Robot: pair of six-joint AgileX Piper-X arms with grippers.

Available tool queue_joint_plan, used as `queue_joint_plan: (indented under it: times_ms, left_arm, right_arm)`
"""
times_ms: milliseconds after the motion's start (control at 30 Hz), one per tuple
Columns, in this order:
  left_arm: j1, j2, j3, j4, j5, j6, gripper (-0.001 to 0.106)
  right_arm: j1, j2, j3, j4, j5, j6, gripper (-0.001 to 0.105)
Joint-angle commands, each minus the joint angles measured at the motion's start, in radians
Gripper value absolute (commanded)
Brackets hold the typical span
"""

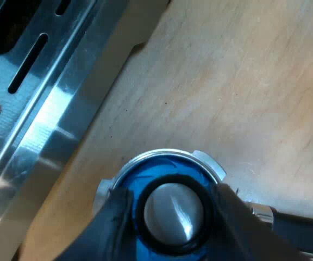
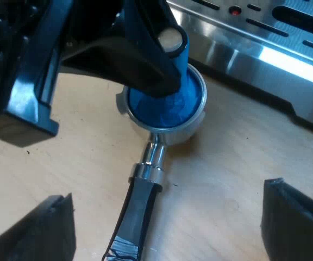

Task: Grind coffee beans and then tamp

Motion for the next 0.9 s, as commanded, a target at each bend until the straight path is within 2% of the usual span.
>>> queue_joint_plan:
  times_ms: [33, 433, 900]
  left_arm:
    - [-0.005, 0.018, 0.004, 0.034, -0.003, 0.001, 0.001]
    - [-0.005, 0.03, 0.087, 0.033, 0.005, 0.001, 0.001]
    - [-0.005, 0.012, 0.066, 0.035, 0.012, 0.001, 0.001]
  right_arm:
    - [0.001, -0.007, -0.002, 0.002, 0.007, -0.001, 0.071]
    - [0.001, -0.007, -0.002, 0.002, 0.007, -0.001, 0.071]
    - [0.001, -0.007, -0.002, 0.002, 0.007, 0.0, 0.071]
